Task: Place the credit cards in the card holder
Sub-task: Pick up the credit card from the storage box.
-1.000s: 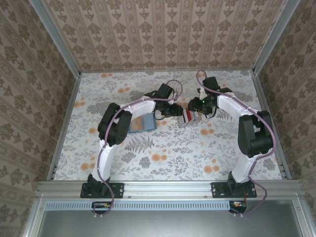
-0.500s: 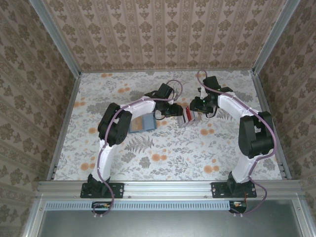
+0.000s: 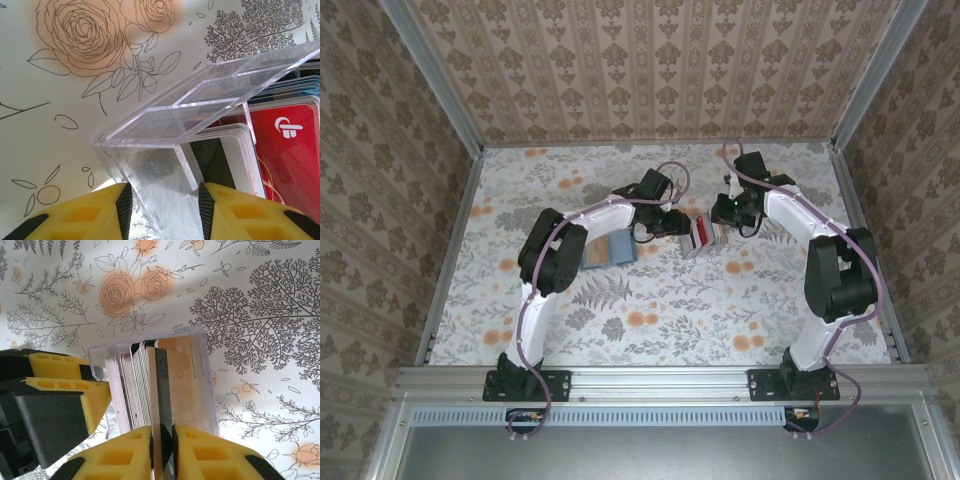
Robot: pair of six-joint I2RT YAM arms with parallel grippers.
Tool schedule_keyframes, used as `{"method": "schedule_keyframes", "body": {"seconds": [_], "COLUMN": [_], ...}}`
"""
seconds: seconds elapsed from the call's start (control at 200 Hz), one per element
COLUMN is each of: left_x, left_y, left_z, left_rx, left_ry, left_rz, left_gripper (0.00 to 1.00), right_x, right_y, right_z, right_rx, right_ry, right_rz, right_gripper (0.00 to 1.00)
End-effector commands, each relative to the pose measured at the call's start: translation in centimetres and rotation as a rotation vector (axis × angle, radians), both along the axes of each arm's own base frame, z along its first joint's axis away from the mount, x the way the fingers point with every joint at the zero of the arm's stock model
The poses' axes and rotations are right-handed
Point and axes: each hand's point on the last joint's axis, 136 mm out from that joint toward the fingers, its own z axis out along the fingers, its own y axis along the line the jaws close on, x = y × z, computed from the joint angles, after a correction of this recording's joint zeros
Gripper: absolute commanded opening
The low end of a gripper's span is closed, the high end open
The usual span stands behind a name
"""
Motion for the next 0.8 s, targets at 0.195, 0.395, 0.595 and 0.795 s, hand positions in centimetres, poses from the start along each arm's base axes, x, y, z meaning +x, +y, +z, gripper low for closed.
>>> {"method": "schedule_keyframes", "body": {"seconds": [0.195, 0.395, 0.595, 0.795], "left_x": [0.0, 0.3, 0.3, 0.3], "left_y": [-0.1, 0.2, 1.7, 7.1], "left_z": [0.8, 3.9, 7.6, 8.2], "left_rx": [-0.002, -0.021, -0.023, 0.036], "left_ry": [-0.004, -0.056, -0.128, -0.159], "left_rz": [0.002, -0.004, 0.005, 0.089], "left_gripper": [0.42, 0.42, 0.43, 0.43], "right_x": [0.2, 0.4, 0.4, -0.2], "right_y": [-1.8, -3.0, -1.5, 5.4], "right_z": [3.0, 5.0, 7.9, 9.6], "right_rx": [-0.08, -0.135, -0.053, 0.156], "right_ry": [-0.062, -0.11, -0.202, -0.277], "right_rz": [-0.007, -0.014, 0.009, 0.14], "right_gripper": [0.1, 0.06, 0.05, 0.06]}}
